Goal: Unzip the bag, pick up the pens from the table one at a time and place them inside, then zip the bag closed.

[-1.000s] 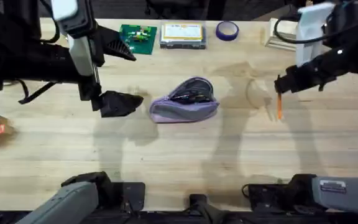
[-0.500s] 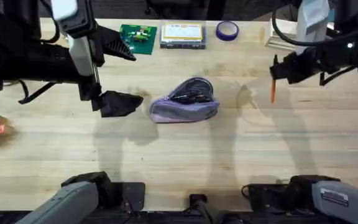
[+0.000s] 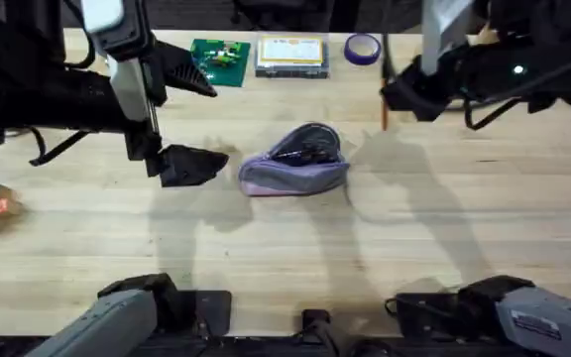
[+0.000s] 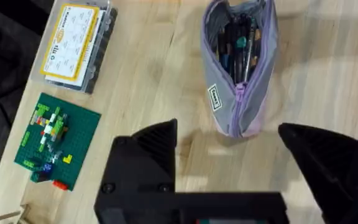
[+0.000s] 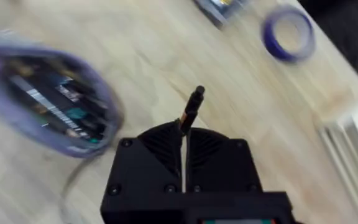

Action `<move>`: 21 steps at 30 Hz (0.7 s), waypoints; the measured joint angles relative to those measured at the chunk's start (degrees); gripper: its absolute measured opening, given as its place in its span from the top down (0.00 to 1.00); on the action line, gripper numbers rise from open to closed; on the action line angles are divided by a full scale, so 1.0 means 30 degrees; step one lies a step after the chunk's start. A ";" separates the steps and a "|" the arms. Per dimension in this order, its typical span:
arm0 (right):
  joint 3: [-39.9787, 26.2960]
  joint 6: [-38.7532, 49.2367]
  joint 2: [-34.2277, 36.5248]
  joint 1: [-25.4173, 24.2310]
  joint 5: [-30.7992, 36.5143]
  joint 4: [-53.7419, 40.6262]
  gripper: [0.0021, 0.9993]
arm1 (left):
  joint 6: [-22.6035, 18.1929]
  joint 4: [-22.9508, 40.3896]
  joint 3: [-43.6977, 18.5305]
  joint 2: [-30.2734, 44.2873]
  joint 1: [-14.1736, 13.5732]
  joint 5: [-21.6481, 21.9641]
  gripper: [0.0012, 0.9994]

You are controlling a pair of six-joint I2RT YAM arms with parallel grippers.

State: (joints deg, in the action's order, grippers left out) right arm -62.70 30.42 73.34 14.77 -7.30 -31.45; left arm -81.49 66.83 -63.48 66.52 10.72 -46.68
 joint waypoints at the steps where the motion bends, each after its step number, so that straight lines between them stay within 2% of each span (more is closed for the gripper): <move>1: 0.0000 0.0568 0.0000 0.0299 -0.0399 -0.0003 0.97 | 0.0000 0.0000 0.0000 0.0000 -0.0007 0.0000 0.01; 7: 0.0000 0.4428 0.0000 0.1970 -0.3059 -0.0072 0.97 | 0.0000 0.0000 0.0000 0.0000 -0.0003 -0.0003 0.01; 11: 0.0000 0.6386 0.0000 0.2929 -0.3921 -0.0098 0.97 | 0.0000 0.0000 0.0000 0.0000 -0.0007 0.0000 0.01; 17: 0.0000 0.8013 0.0108 0.4010 -0.4469 -0.0337 0.97 | 0.0000 0.0000 0.0000 0.0000 0.0000 -0.0007 0.01; 21: -0.0015 0.8142 0.0782 0.4150 -0.4515 -0.0965 0.97 | 0.0000 0.0000 0.0000 0.0000 0.0000 -0.0006 0.01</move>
State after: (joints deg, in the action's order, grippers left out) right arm -62.74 54.84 75.69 27.22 -20.85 -34.35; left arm -81.49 66.83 -63.48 66.52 10.72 -46.69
